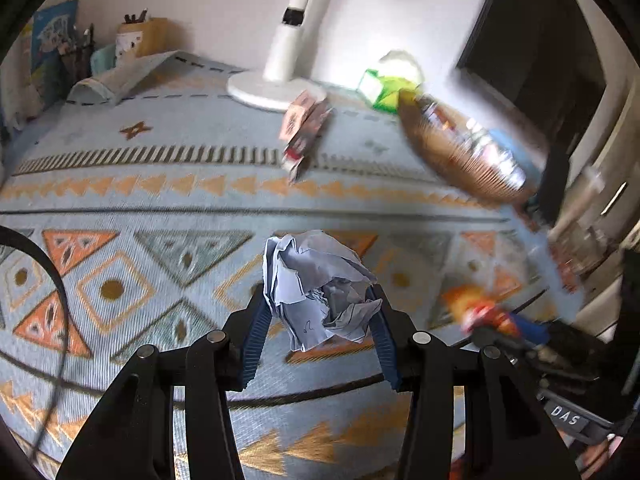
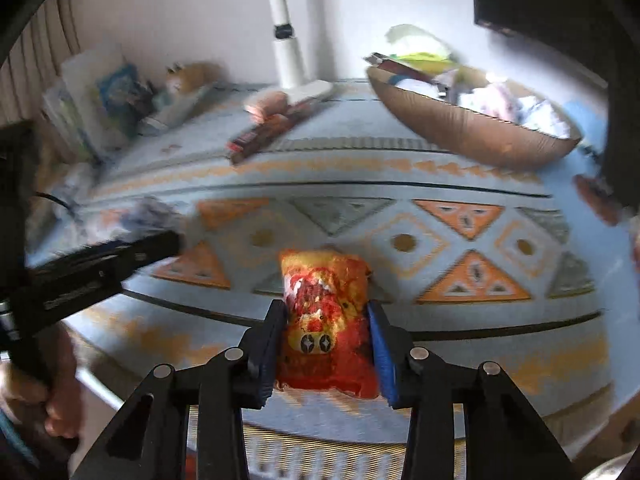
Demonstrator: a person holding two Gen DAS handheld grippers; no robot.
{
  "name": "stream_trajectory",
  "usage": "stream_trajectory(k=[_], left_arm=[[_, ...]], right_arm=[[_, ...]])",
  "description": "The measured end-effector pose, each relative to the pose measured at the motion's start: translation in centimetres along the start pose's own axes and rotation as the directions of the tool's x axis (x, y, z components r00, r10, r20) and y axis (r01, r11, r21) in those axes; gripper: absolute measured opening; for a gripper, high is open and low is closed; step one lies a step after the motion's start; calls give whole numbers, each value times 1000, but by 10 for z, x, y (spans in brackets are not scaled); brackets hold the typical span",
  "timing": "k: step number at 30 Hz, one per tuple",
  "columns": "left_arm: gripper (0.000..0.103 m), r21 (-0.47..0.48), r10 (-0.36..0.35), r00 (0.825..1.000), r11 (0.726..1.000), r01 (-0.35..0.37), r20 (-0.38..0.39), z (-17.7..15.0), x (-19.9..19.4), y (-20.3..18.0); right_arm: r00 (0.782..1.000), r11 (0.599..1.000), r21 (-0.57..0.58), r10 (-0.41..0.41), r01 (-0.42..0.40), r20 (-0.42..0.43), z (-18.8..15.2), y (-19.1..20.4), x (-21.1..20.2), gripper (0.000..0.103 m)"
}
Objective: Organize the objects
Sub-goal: 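Lift and carry chip bag and paper ball toward the golden bowl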
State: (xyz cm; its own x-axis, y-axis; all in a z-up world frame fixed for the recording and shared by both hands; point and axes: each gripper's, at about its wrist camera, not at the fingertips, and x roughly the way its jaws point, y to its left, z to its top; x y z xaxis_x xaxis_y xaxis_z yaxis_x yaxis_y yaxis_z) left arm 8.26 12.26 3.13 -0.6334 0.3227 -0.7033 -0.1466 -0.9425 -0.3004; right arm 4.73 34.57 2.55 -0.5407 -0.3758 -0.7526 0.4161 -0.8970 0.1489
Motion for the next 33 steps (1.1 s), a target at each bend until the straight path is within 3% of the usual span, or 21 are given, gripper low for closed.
stream_trajectory(k=[2, 3, 5, 9, 11, 13, 15, 17, 19, 20, 21, 23, 25, 27, 30, 33], left_arm=[[45, 16, -23, 999, 1000, 22, 24, 15, -9, -7], [45, 29, -28, 999, 999, 27, 35, 21, -12, -10], [45, 66, -42, 997, 997, 37, 66, 40, -18, -23], [45, 154, -34, 993, 988, 17, 112, 71, -16, -48], [45, 160, -42, 994, 987, 25, 104, 77, -10, -54], [45, 164, -63, 995, 985, 49, 77, 73, -3, -56], [45, 175, -54, 997, 984, 45, 46, 66, 6, -59], [45, 182, -47, 999, 982, 43, 18, 56, 13, -59], [45, 184, -49, 999, 982, 48, -2, 48, 18, -61], [45, 188, -46, 999, 981, 47, -11, 45, 19, -61], [45, 192, -44, 999, 980, 46, -12, 44, 19, -62], [45, 196, -47, 999, 979, 47, -6, 42, 17, -61], [45, 194, -44, 999, 980, 43, -1, 42, 16, -60], [45, 187, -40, 999, 982, 39, 0, 43, 15, -57], [45, 179, -38, 999, 983, 38, -2, 47, 17, -55], [45, 211, -36, 999, 977, 33, 11, 59, 14, -62]], right_arm=[[998, 997, 48, 62, -64, 25, 6, -7, -10, 38], [995, 994, 67, 84, -87, 45, 10, -11, -17, 28], [988, 986, 104, 124, -133, 90, 22, -25, -31, 26], [986, 988, 134, 59, -80, 155, 53, -54, -50, 26], [990, 988, 115, 96, -108, 102, 61, -66, -41, 27], [987, 981, 113, 156, -159, 43, 56, -69, -33, 39], [987, 982, 97, 161, -159, -17, 47, -65, -23, 87], [981, 981, 67, 186, -182, -57, 33, -53, -15, 88], [979, 982, 38, 186, -184, -82, 23, -40, -9, 88], [985, 991, 14, 136, -135, -110, 19, -31, -4, 84], [986, 994, -5, 104, -105, -128, 15, -25, 0, 71], [985, 996, -57, 53, -63, -164, 10, -13, 10, 62], [987, 993, -119, -11, -8, -158, 8, -1, 11, 56], [986, 983, -180, -59, 30, -156, 5, 11, 13, 42], [984, 963, -257, -120, 82, -133, 3, 26, 14, 36], [989, 983, -181, -6, -21, -149, 11, 18, 8, 34]])
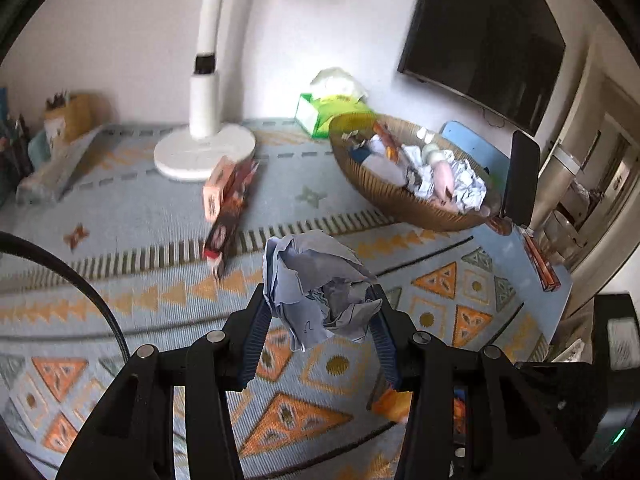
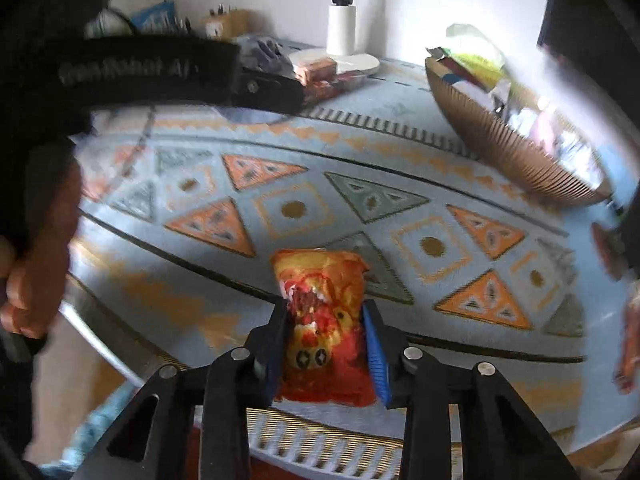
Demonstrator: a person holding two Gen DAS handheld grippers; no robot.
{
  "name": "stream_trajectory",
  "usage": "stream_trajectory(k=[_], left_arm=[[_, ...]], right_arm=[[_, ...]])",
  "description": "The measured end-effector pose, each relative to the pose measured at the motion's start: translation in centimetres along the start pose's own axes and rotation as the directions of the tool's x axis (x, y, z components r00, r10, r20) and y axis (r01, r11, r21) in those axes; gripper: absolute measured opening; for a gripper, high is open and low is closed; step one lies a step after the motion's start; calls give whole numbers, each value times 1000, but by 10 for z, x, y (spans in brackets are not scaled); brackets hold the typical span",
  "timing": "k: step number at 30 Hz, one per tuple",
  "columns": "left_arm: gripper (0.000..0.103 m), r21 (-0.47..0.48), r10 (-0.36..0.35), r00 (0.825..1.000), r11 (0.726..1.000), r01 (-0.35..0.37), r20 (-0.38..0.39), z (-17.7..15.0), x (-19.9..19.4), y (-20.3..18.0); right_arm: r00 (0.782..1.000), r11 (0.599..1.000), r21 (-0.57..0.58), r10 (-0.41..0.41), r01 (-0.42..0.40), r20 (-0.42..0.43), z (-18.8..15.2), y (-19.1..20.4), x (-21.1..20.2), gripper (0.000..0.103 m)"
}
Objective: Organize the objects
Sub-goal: 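Lift and carry chip bag and paper ball toward the golden bowl, then release chip bag and paper ball into the golden bowl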
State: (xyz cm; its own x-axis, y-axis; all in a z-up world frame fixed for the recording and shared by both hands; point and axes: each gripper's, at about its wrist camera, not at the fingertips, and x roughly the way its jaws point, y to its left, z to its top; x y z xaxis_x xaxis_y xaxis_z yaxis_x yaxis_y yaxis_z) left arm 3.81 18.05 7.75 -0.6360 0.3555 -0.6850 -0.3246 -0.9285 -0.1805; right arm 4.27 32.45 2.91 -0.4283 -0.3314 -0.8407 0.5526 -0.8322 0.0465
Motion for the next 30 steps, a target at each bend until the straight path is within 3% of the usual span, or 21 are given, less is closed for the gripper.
stream_trajectory(k=[2, 5, 9, 13, 16, 19, 21, 22, 25, 28, 30], left_arm=[[45, 43, 11, 1000, 999, -12, 26, 15, -4, -7], [45, 94, -3, 998, 996, -3, 59, 42, -6, -19], [45, 145, -49, 995, 989, 36, 87, 83, 4, -40], [45, 193, -86, 991, 979, 65, 103, 125, 26, -68], [45, 212, -121, 987, 973, 96, 108, 149, 44, -87], [45, 194, -179, 981, 968, 162, 75, 171, 68, -100], [47, 190, -214, 976, 961, 201, 50, 178, 83, -107], [53, 190, -251, 967, 952, 239, 38, 181, 93, -111], [81, 156, -267, 963, 951, 268, -29, 184, 122, -116], [81, 101, -265, 960, 957, 274, -88, 177, 144, -113], [81, 72, -287, 952, 953, 295, -112, 167, 147, -108]], right_arm=[[998, 997, 53, 58, -60, 27, 6, -15, -11, 34], [991, 986, 139, 72, -88, 113, 23, -46, -37, 34], [969, 970, 240, -10, -51, 247, 50, -96, -76, 34], [923, 922, 382, -100, -53, 371, 84, -158, -113, 34], [889, 894, 448, -184, -25, 418, 104, -190, -130, 34], [873, 864, 503, -244, -2, 422, 123, -219, -130, 34], [871, 850, 526, -278, 27, 404, 134, -232, -124, 35], [872, 844, 536, -289, 37, 394, 139, -238, -119, 35], [894, 843, 534, -292, 73, 339, 149, -253, -100, 37], [921, 829, 555, -266, 69, 283, 147, -265, -80, 45], [927, 820, 569, -257, 60, 274, 140, -270, -77, 45]])
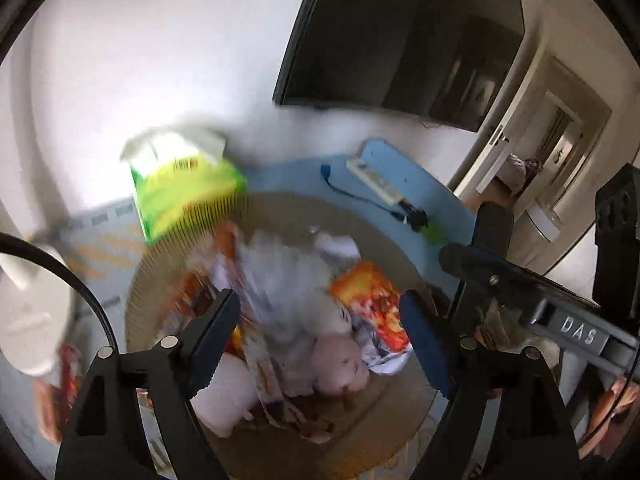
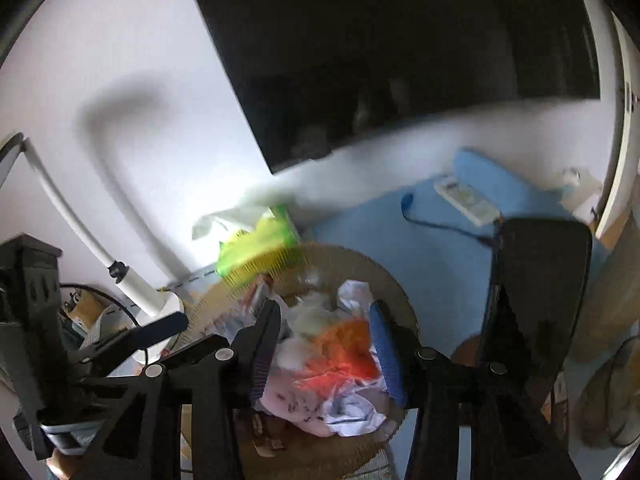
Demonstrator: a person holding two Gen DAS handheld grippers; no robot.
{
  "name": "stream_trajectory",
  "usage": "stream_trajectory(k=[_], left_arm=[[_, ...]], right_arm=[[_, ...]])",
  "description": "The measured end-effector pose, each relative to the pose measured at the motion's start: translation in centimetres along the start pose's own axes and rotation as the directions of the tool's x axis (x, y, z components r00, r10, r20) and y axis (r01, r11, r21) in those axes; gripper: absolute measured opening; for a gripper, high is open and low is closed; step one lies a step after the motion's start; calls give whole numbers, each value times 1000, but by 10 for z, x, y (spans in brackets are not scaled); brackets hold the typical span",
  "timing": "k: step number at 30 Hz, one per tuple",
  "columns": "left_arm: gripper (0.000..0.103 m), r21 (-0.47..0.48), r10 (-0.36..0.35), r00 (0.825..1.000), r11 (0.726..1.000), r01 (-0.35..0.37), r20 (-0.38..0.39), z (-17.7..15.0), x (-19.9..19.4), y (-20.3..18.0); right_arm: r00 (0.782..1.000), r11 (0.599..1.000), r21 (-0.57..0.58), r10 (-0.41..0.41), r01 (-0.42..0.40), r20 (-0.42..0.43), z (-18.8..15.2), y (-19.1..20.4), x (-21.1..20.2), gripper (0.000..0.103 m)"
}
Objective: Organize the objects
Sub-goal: 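Release chip bag and paper ball into the golden bowl, then move both open grippers back toward the two snack boxes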
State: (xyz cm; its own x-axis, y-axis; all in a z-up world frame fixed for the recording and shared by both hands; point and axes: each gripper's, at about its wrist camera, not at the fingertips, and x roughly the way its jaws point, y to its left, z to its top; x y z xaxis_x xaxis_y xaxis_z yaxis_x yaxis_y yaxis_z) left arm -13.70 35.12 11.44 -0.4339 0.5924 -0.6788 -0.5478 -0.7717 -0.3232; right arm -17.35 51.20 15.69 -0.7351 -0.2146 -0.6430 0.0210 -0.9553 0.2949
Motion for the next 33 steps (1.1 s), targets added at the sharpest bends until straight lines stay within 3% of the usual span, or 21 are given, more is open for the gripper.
stream_trajectory(k=[5, 10, 11, 12, 14, 17, 20, 23, 29, 33], left_arm=[[81, -21, -17, 1000, 1000, 17, 19, -15, -22, 5], [81, -14, 2, 996, 1000, 0, 93, -23, -73, 5], [81, -11, 7, 993, 1000, -5, 121, -27, -88, 4], [81, -10, 17, 988, 1000, -16, 152, -30, -103, 4], [81, -10, 43, 979, 999, -42, 200, -36, -130, 9], [81, -22, 79, 965, 997, -76, 250, -46, -169, 15], [84, -46, 109, 953, 994, -100, 282, -59, -200, 27], [90, -81, 146, 943, 989, -127, 300, -79, -223, 43], [90, -196, 256, 937, 957, -212, 236, -137, -225, 104], [90, -279, 373, 922, 901, -332, 107, -181, -194, 158]], right_arm=[[1000, 1000, 22, 21, -21, -11, -8, -13, -9, 46], [998, 997, 38, 65, -65, 3, -16, -8, -33, 47], [997, 996, 35, 78, -78, 17, -18, -3, -42, 52], [996, 996, 32, 88, -89, 29, -20, 2, -49, 66], [990, 993, 12, 119, -120, 69, -23, 15, -68, 80], [981, 988, -86, 141, -130, 134, -32, 47, -99, 80], [973, 972, -176, 182, -156, 143, -43, 78, -117, 82], [965, 950, -253, 224, -184, 139, -61, 108, -124, 98], [965, 907, -358, 258, -221, 58, -109, 154, -105, 102], [969, 900, -364, 244, -241, -38, -153, 166, -57, 102]])
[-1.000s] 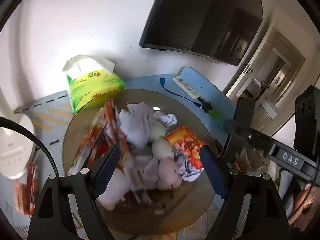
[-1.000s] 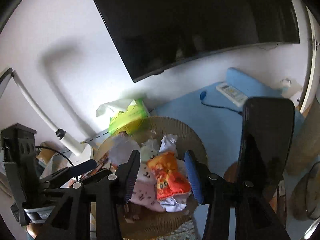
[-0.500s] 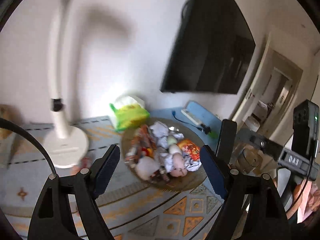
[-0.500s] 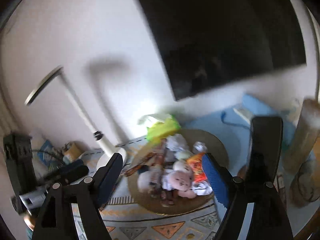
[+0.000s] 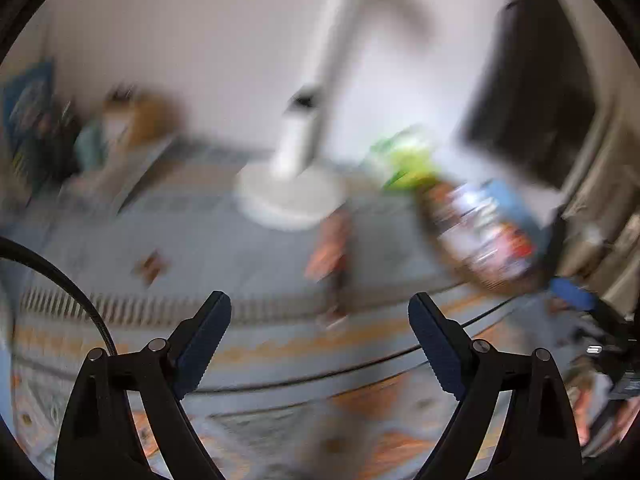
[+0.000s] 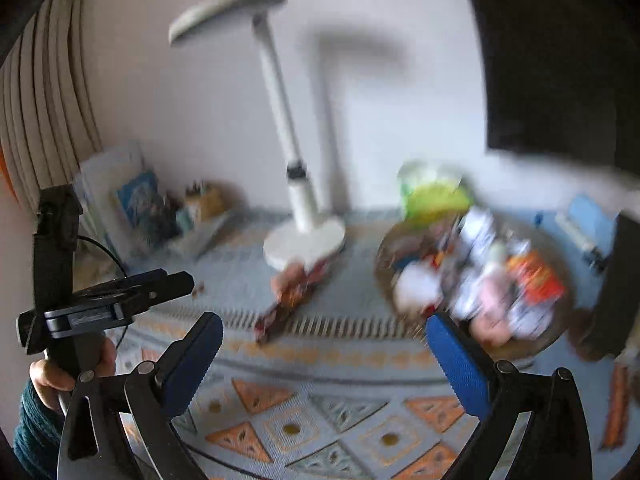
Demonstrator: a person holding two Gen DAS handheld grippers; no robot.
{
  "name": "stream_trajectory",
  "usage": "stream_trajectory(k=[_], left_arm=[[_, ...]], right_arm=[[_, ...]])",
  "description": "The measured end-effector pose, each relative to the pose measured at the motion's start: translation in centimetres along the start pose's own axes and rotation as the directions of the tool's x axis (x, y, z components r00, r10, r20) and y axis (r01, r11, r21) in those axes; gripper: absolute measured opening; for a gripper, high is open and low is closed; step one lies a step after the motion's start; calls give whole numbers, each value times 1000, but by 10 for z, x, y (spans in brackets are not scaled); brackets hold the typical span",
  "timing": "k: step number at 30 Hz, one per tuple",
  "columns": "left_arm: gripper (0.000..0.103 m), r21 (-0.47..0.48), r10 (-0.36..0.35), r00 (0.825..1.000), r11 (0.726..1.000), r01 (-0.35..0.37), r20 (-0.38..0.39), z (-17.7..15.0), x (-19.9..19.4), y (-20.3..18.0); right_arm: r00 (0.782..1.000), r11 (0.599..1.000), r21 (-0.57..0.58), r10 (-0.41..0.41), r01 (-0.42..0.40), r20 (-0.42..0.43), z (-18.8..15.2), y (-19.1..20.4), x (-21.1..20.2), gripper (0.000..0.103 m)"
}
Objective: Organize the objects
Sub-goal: 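Move both open grippers back toward the two snack boxes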
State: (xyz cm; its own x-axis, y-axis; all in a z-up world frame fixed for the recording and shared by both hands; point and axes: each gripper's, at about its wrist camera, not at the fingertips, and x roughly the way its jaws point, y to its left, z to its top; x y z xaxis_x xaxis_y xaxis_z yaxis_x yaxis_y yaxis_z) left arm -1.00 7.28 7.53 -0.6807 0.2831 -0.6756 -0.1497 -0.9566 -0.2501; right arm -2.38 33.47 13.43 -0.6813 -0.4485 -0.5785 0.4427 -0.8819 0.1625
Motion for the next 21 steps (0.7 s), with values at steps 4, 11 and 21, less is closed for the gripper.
stream_trajectory(k=[4, 11, 21], left_arm=[[90, -65, 84, 995, 994, -87, -52, -29, 33, 41], [90, -127, 51, 998, 990, -53, -22, -34, 34, 57], [90, -164, -99, 995, 982, 95, -11, 43, 17, 72]], right_arm=[[995, 1000, 11, 18, -17, -100, -27, 9, 39, 102], [986, 1000, 1, 24, -24, -166, -26, 29, 74, 102], [956, 985, 175, 56, -5, -288, -11, 43, 167, 81]])
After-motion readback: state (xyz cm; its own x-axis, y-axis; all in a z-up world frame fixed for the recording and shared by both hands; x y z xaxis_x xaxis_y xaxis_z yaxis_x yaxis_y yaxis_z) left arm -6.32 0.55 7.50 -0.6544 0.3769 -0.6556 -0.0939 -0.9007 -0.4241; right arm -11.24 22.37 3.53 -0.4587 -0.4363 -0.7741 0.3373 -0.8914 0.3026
